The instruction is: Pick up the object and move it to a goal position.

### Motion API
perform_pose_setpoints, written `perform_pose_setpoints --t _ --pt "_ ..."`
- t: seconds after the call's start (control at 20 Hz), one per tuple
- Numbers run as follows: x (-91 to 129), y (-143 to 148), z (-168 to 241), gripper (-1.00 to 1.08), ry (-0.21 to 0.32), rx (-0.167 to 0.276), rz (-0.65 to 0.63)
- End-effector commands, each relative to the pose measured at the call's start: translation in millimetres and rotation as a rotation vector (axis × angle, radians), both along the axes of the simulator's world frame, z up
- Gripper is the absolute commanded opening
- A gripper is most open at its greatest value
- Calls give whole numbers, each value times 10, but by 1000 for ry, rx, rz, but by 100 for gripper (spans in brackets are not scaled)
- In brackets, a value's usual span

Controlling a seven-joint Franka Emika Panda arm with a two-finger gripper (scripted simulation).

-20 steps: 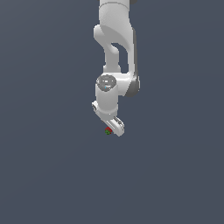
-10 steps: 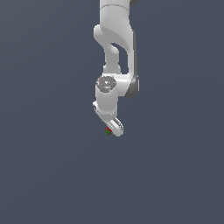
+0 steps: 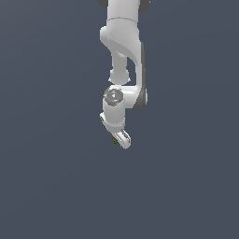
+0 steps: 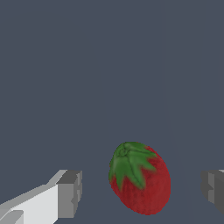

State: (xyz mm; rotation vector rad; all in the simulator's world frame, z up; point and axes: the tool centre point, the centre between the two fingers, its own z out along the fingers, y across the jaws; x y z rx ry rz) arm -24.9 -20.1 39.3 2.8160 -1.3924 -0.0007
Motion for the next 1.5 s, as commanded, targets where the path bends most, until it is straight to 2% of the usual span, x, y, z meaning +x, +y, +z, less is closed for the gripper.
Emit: perform_pose_setpoints --t 0.0,0.25,0.3,1.0,1.2,1.45 --pt "-1 1 -101 100 0 0 -1" --pt "8 1 -168 100 0 0 -1" --pt "8 1 -168 -100 0 0 -1" --pt "29 60 -155 -100 -1 0 -1" --pt "89 231 -128 -100 -1 0 -1" --pt "221 598 -71 -100 -1 0 -1"
